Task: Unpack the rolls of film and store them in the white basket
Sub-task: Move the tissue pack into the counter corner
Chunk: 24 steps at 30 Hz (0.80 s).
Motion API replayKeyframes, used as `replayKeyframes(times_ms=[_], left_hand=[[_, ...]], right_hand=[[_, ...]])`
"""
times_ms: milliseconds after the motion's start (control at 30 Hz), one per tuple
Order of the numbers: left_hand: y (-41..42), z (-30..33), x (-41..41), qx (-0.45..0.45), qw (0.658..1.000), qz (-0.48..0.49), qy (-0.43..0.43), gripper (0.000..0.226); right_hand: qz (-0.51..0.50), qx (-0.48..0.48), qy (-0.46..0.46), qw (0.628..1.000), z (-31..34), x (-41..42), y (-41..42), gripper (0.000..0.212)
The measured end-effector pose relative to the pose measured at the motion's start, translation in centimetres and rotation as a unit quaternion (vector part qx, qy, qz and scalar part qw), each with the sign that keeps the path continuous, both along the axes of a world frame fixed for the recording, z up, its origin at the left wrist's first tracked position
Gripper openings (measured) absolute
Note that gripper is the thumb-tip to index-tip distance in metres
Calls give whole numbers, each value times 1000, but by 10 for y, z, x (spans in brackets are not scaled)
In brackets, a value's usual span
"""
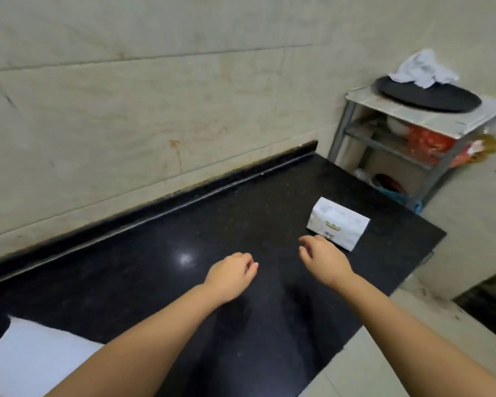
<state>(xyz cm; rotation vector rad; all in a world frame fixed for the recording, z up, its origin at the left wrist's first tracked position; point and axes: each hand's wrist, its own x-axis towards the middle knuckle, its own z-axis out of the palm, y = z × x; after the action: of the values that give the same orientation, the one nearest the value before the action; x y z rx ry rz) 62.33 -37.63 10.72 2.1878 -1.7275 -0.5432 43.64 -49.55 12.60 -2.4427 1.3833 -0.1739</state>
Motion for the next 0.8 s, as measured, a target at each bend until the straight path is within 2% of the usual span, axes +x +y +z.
replayKeyframes(times_ms=[167, 267, 400, 500, 600, 700, 800], left_hand=[[-78, -19, -59, 22, 1000, -7, 11, 32], [-121, -37, -92, 42, 999, 12, 13, 31], [-150, -68, -121, 39, 996, 33, -78, 37], [-145, -89, -132, 34, 990, 35, -135, 44], [-137, -105, -135, -33, 983, 34, -178, 43], [-135, -114, -134, -61, 983, 37, -170, 41], [-135, -112, -134, -20, 988, 33, -153, 44]], right_hand=[[-28, -40, 24, 999, -3, -52, -81, 40], [0, -74, 58, 996, -8, -67, -128, 59], [32, -12, 96, 995, -23, -72, -168, 83], [59, -5, 131, 990, -38, -73, -178, 87], [70, -44, 132, 988, -46, -74, -179, 88], [77, -46, 129, 988, -46, -73, -182, 87], [71, 4, 118, 990, -35, -66, -189, 87]])
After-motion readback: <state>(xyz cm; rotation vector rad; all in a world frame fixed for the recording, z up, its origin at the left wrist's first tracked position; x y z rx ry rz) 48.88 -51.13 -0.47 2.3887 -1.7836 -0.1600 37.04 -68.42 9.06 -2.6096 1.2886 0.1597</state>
